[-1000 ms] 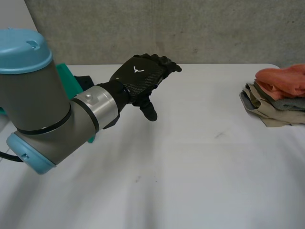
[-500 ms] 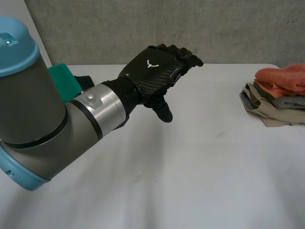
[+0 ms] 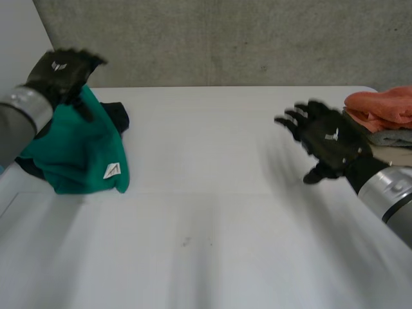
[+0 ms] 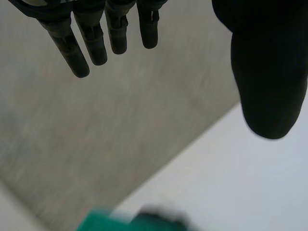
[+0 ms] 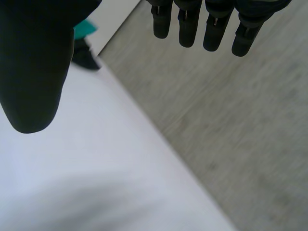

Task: Fold the laundry.

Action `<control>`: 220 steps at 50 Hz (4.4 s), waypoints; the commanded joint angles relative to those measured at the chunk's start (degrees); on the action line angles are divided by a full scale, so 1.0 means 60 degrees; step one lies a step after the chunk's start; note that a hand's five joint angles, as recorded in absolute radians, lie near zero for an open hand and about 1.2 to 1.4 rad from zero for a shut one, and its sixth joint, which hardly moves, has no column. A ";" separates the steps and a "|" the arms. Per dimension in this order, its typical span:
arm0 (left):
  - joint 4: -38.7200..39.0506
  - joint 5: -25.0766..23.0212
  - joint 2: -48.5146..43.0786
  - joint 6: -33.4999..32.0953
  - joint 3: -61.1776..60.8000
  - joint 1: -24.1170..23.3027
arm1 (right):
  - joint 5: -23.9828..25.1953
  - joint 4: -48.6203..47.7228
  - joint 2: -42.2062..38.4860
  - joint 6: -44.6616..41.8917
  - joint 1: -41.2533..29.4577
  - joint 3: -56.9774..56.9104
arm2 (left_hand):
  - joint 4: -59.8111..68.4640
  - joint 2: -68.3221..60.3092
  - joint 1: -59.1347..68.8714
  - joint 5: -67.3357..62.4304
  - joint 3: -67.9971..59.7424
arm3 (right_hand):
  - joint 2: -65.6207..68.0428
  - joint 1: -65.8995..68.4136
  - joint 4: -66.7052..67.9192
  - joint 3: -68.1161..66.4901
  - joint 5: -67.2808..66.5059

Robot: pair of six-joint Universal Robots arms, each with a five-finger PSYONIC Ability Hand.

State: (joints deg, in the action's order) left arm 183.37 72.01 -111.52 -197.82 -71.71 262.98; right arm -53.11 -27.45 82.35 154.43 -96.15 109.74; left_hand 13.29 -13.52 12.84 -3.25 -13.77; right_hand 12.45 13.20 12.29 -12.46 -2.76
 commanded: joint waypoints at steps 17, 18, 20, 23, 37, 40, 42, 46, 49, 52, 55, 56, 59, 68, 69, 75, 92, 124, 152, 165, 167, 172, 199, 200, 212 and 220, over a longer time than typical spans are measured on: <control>0.0814 -0.0855 -0.3627 -0.3023 0.1202 0.1290 | -0.0699 0.1044 -0.0746 -0.1599 0.0453 0.0534 | 1.1118 -1.1080 1.1193 -1.1125 -1.1039 | -0.0408 -0.0534 -0.0382 0.0410 0.0461; 0.0975 -0.0855 -0.3244 -0.2832 0.1011 0.1098 | -0.0699 0.1059 -0.0731 -0.1569 0.0453 0.0534 | 1.1118 -1.1080 1.1193 -1.1125 -1.1039 | -0.0408 -0.0534 -0.0382 0.0410 0.0461; 0.1297 -0.0855 -0.2715 -0.2481 0.0659 0.0790 | -0.0713 0.1059 -0.0702 -0.1554 0.0453 0.0534 | 1.1118 -1.1080 1.1193 -1.1125 -1.1039 | -0.0408 -0.0534 -0.0382 0.0410 0.0461; 0.2015 -0.0840 -0.1704 -0.1616 -0.0103 0.0072 | -0.0786 0.1059 -0.0615 -0.1525 0.0468 0.0534 | 1.1118 -1.1080 1.1193 -1.1125 -1.1039 | -0.0408 -0.0534 -0.0382 0.0410 0.0461; 0.2500 -0.0767 -0.1977 0.0993 -0.0165 -0.4820 | -0.1416 0.1059 -0.0292 -0.1496 0.0643 0.0534 | 1.1118 -1.1080 1.1193 -1.1125 -1.1039 | -0.0408 -0.0534 -0.0382 0.0410 0.0461; 0.2515 -0.0139 -0.3207 0.0993 0.0641 -0.5494 | -0.1563 0.1074 -0.0306 -0.1496 0.0643 0.0534 | 1.1118 -1.1080 1.1193 -1.1125 -1.1039 | -0.0408 -0.0534 -0.0382 0.0410 0.0461; 0.2486 0.0532 -0.3909 0.0950 0.1006 -0.5801 | -0.1651 0.1088 -0.0336 -0.1481 0.0643 0.0534 | 0.9068 -0.9029 0.9143 -0.9075 -0.8989 | -0.0408 -0.0534 -0.0382 0.0410 0.0461; 0.2471 0.1033 -0.3900 0.0570 0.0936 -0.6081 | -0.1753 0.1088 -0.0380 -0.1481 0.0658 0.0490 | 0.1154 -0.1116 0.1230 -0.1162 -0.1076 | -0.0408 -0.0534 -0.0382 0.0410 0.0461; 0.2456 0.1151 -0.3288 0.0349 0.0557 -0.6067 | -0.1753 0.1176 -0.0380 -0.1481 0.0673 0.0417 | 0.0304 -0.0266 0.0380 -0.0311 -0.0225 | -0.0408 -0.0534 -0.0382 0.0410 0.0461; 0.2485 0.1196 -0.2204 0.0319 -0.0029 -0.5892 | -0.1753 0.1351 -0.0336 -0.1452 0.0644 0.0184 | 0.0160 -0.0122 0.0235 -0.0167 -0.0081 | -0.0408 -0.0534 -0.0382 0.0410 0.0461; 0.2515 0.1123 -0.0797 0.0304 -0.0791 -0.5351 | -0.1753 0.1644 -0.0306 -0.1452 0.0614 -0.0153 | 0.0132 -0.0094 0.0207 -0.0139 -0.0053 | -0.0408 -0.0534 -0.0382 0.0410 0.0461; 0.2515 0.1108 -0.0489 0.0319 -0.0938 -0.5190 | -0.1768 0.2008 -0.0306 -0.1423 0.0585 -0.0459 | 0.0132 -0.0093 0.0207 -0.0139 -0.0053 | -0.0408 -0.0534 -0.0382 0.0410 0.0461; 0.2471 0.1050 0.0552 0.0349 -0.1495 -0.4472 | -0.1768 0.2726 -0.0292 -0.1247 0.0526 -0.1060 | 0.0132 -0.0093 0.0207 -0.0139 -0.0053 | -0.0408 -0.0534 -0.0382 0.0410 0.0461; 0.1126 0.0801 0.1023 0.0261 -0.2769 -0.2569 | -0.1475 0.6784 -0.1856 0.0364 0.0029 -0.4911 | 0.0300 -0.0261 0.0375 -0.0307 -0.0221 | -0.0408 -0.0534 -0.0382 0.0410 0.0461; 0.0964 0.0743 0.1023 0.0275 -0.2901 -0.2450 | -0.1446 0.7048 -0.2207 0.0481 -0.0102 -0.5394 | 0.0328 -0.0289 0.0403 -0.0335 -0.0249 | -0.0408 -0.0534 -0.0382 0.0410 0.0461; 0.0567 0.0391 0.1373 0.0290 -0.4057 -0.1850 | -0.1549 0.8118 -0.4402 0.0628 -0.1273 -0.8366 | 0.0440 -0.0402 0.0516 -0.0447 -0.0361 | 0.0782 0.0657 0.0808 -0.0780 -0.0729; 0.1196 0.0390 0.2620 0.0378 -0.5671 -0.1834 | -0.1563 0.8295 -0.8406 0.0672 -0.2798 -1.1580 | 0.0356 -0.0318 0.0431 -0.0363 -0.0277 | 0.0896 0.0770 0.0922 -0.0893 -0.0843; 0.1753 0.0244 0.0966 0.0261 -0.5086 -0.1409 | -0.2076 0.6773 -0.2007 -0.0309 -0.3077 -0.8373 | -0.0121 0.0159 -0.0045 0.0113 0.0199 | 1.1259 1.1133 1.1285 -1.1257 -1.1206; 0.2309 -0.0488 -0.1848 0.3818 -0.3064 -0.3152 | -0.2515 0.6669 -0.0262 0.1930 -0.3912 -0.7230 | -0.0345 0.0383 -0.0269 0.0338 0.0424 | 1.1259 1.1133 1.1285 -1.1257 -1.1206; 0.2486 -0.1030 -0.2186 0.6896 -0.2375 -0.3724 | -0.2559 0.5967 -0.0233 0.2635 -0.3591 -0.6497 | 1.1118 -1.1080 1.1193 -1.1125 -1.1039 | 1.1259 1.1133 1.1285 -1.1257 -1.1206; 0.2354 -0.0987 -0.1412 0.6779 -0.2565 -0.3359 | -0.2588 0.6010 -0.0306 0.2446 -0.3094 -0.6468 | 1.1118 -1.1080 1.1193 -1.1125 -1.1039 | 1.1259 1.1133 1.1285 -1.1257 -1.1206; 0.2046 -0.0869 0.0347 0.6487 -0.3253 -0.2070 | -0.2618 0.6303 -0.0453 0.1801 -0.2112 -0.6409 | 1.1118 -1.1080 1.1193 -1.1125 -1.1039 | 1.1259 1.1133 1.1285 -1.1257 -1.1206; -0.1748 0.1326 0.1347 0.0774 -0.3447 -0.0969 | -0.2852 0.9717 -0.2576 -0.2741 -0.0938 -0.6715 | 1.1118 -1.1080 1.1193 -1.1125 -1.1039 | 1.1259 1.1133 1.1285 -1.1257 -1.1206; -0.1675 0.1705 0.0968 0.0657 -0.2748 -0.1143 | -0.2968 0.9412 -0.2780 -0.2697 -0.1011 -0.7196 | 1.1118 -1.1080 1.1193 -1.1125 -1.1039 | 1.1259 1.1133 1.1285 -1.1257 -1.1206; 0.3755 0.3173 0.0480 0.0890 0.1024 -0.2009 | -0.4932 -0.0444 -0.2505 -0.0472 -0.1144 -0.7789 | 1.1118 -1.1080 1.1193 -1.1125 -1.1039 | 1.1259 1.1133 1.1285 -1.1257 -1.1206; 0.3717 0.3188 0.0862 0.0978 0.0087 -0.2024 | -0.4801 -0.1010 -0.1932 -0.0193 -0.1187 -0.5826 | 1.1118 -1.1080 1.1193 -1.1125 -1.1039 | 1.1259 1.1133 1.1285 -1.1257 -1.1206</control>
State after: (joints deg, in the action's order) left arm 207.64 91.45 -107.49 -192.39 -66.59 250.46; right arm -82.69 -34.88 69.23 152.36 -103.07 67.15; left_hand 68.83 -68.65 65.72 -56.38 -68.36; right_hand 67.66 63.85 68.77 -68.24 -57.87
